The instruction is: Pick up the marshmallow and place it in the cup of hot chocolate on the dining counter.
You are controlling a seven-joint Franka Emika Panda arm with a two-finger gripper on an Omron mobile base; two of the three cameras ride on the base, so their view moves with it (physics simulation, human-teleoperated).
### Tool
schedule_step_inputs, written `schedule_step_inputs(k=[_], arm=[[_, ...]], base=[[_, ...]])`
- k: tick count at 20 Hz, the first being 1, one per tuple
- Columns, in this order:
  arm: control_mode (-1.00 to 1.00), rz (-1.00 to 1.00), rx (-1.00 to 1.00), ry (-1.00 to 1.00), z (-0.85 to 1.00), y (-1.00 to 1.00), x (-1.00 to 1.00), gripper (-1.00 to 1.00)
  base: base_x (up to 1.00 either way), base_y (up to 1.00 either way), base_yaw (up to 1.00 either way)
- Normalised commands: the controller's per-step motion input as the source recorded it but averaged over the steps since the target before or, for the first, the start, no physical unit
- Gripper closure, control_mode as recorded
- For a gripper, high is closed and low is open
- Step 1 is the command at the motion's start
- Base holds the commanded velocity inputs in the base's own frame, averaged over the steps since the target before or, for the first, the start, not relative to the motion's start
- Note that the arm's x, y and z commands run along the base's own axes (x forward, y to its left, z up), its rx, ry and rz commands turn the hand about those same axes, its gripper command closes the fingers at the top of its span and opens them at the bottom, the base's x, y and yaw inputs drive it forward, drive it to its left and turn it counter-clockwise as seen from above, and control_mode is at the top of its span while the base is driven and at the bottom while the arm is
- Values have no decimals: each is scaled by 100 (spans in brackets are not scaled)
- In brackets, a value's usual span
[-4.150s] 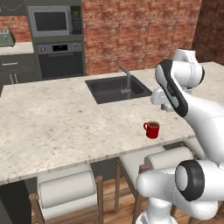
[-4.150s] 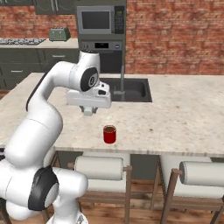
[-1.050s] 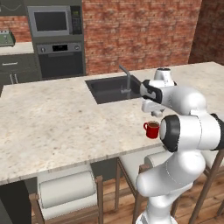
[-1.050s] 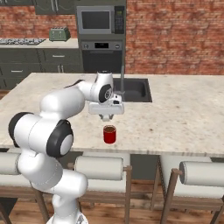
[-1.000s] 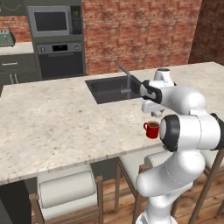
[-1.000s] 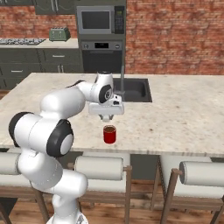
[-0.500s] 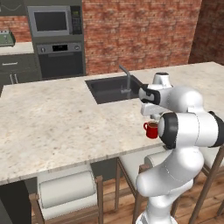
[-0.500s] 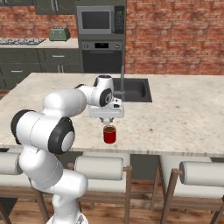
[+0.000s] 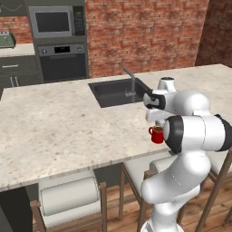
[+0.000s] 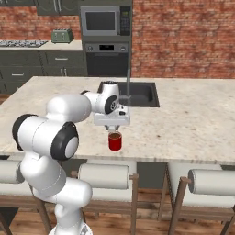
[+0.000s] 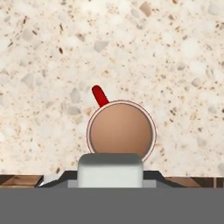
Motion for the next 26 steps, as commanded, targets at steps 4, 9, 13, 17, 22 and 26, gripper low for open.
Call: schedule_step_inputs(k=[4,9,13,17,22,26], arm=[[-100,0,0,0,-14,0,2,100],[-100,0,0,0,-11,0,1,100],[-100,0,0,0,-9,0,0,100],[-100,0,0,0,-9,0,0,100],[-100,0,0,0,-9,0,2,-100],[-100,0,0,0,-3,0,7,-100]], base=[[0,0,0],[0,0,0],[0,0,0],[0,0,0],[0,0,0],[0,0,0]])
